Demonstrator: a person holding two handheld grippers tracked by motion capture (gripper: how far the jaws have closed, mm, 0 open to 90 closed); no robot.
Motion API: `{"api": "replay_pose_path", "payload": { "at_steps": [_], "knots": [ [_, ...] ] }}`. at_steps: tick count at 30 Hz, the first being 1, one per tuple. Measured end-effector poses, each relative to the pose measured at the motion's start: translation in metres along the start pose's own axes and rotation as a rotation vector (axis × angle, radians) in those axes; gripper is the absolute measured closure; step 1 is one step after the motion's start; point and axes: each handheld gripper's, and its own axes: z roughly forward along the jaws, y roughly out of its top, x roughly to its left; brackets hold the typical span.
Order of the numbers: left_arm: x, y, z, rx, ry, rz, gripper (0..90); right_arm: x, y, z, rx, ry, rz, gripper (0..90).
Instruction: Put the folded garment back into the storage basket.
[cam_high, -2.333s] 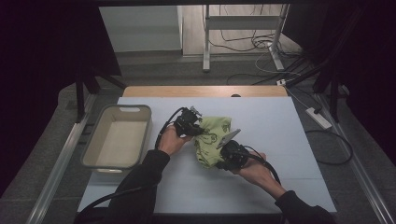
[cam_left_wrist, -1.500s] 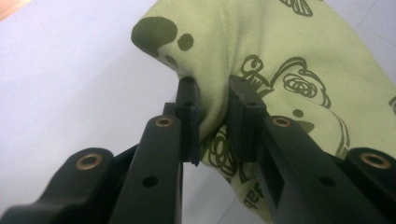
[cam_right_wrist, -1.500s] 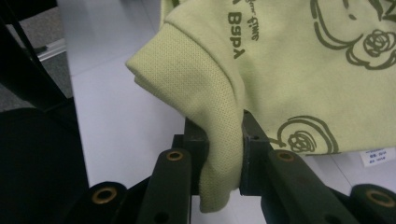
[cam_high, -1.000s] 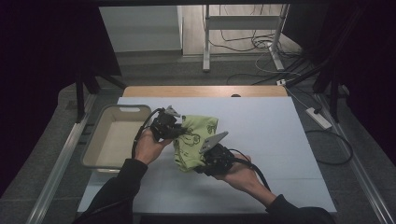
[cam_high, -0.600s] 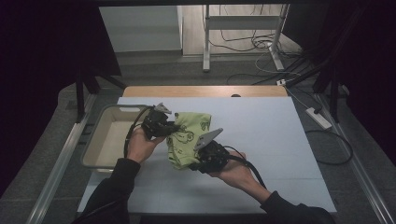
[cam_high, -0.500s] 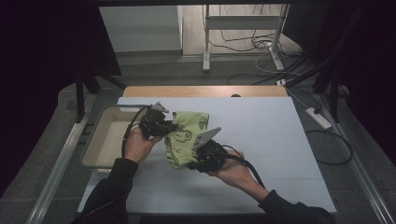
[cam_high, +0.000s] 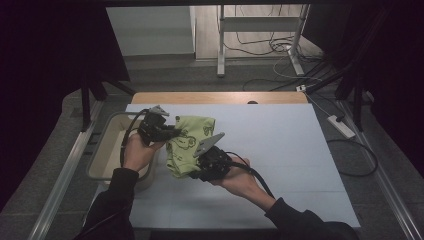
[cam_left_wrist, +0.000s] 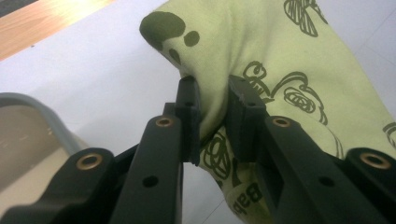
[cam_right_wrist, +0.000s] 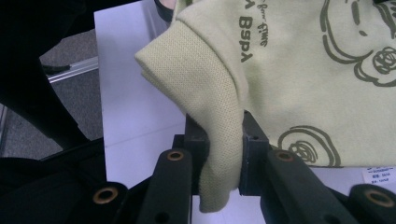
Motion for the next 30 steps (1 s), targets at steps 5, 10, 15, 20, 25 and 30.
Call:
{"api": "replay_pose_path", "payload": {
  "at_steps": [5,10,15,20,25,30],
  "knots": [
    [0.005,-0.001,-0.006,0.001,0.019,-0.011,76.0,0.0,0.008,0.005,-0.003,0.007,-0.005,77.4],
    [0.011,-0.002,-0.013,0.007,0.031,-0.023,75.9,0.002,0.017,0.011,-0.008,0.013,-0.013,77.4],
    [0.019,-0.005,-0.022,-0.002,0.028,-0.046,76.0,0.003,0.026,0.016,-0.019,0.021,-0.021,77.4],
    [0.027,-0.007,-0.027,-0.005,0.033,-0.065,76.0,0.003,0.033,0.02,-0.029,0.028,-0.021,77.4],
    [0.034,-0.01,-0.027,0.003,0.036,-0.079,76.0,0.002,0.041,0.025,-0.039,0.035,-0.018,77.4],
    [0.041,-0.011,-0.033,-0.004,0.05,-0.09,76.1,0.003,0.049,0.032,-0.038,0.033,-0.026,77.5]
  ]
}}
